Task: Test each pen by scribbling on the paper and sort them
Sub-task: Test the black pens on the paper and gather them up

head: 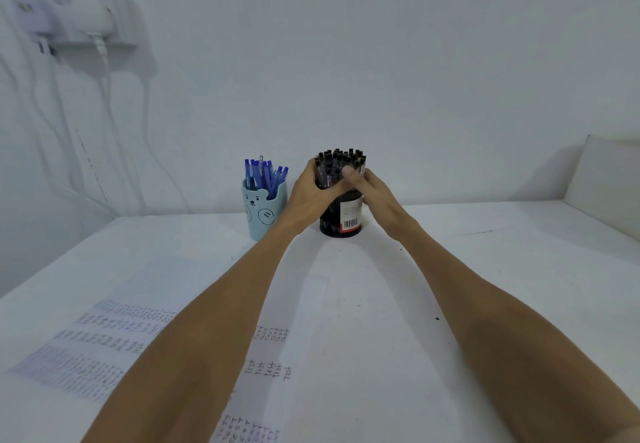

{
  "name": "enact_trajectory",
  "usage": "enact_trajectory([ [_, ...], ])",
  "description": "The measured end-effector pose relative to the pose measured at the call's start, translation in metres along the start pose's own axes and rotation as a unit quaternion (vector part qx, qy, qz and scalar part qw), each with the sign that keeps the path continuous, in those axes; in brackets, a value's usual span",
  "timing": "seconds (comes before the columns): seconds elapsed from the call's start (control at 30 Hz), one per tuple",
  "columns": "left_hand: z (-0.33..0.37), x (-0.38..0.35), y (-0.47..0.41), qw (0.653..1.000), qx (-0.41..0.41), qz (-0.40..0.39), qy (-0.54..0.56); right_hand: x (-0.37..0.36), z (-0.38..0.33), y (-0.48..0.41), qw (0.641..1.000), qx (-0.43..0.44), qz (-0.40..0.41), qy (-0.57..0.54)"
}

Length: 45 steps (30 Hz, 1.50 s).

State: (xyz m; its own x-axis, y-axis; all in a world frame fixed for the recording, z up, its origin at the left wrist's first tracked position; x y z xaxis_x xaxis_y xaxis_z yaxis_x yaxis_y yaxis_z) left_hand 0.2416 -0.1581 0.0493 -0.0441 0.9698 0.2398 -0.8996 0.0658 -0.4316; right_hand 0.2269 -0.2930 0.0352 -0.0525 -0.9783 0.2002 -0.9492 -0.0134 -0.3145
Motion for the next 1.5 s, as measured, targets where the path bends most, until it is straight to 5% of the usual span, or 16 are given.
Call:
enact_trajectory([
  [0.23, 0.003, -0.003, -0.006, 0.998, 0.041, -0.042, -0.028, -0.004, -0.028, 0.008, 0.993, 0.063, 0.024, 0.091],
  [0.5, 0.014, 0.013, 0.031, 0.993, 0.066, -0.026, -0.098, 0.014, -0.008, 0.038, 0.985, -0.026, 0.109, 0.134],
  [0.67, 0.025, 0.033, 0.074, 0.974, 0.081, -0.084, -0.195, 0.023, -0.018, 0.079, 0.937, -0.060, 0.192, 0.284],
  [0.8, 0.032, 0.063, 0.121, 0.948, 0.032, -0.137, -0.287, -0.017, -0.036, 0.113, 0.913, -0.023, 0.111, 0.393],
  [0.93, 0.005, 0.106, 0.161, 0.881, 0.006, -0.192, -0.431, -0.091, -0.073, 0.160, 0.889, 0.128, -0.038, 0.437],
  [1.07, -0.007, 0.139, 0.190, 0.885, 0.030, -0.194, -0.422, -0.136, -0.077, 0.200, 0.859, 0.176, -0.119, 0.466],
  [1.5, -0.007, 0.109, 0.185, 0.896, 0.029, -0.196, -0.397, -0.053, -0.046, 0.163, 0.813, 0.072, -0.042, 0.577],
])
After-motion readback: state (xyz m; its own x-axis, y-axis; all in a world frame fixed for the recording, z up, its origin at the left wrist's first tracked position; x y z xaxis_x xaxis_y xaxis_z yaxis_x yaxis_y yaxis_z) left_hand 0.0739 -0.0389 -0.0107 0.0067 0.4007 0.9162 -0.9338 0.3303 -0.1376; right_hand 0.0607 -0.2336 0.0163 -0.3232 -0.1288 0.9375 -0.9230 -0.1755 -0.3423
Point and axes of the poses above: each hand's wrist, its own y-axis away from the middle knuckle, its own x-axis out of the back of the hand, z = x × y, the point moved 10 cm from there along -y, towards the middle knuckle, and after that the axes turned 5 degrees about z, right-handed, at the moved point
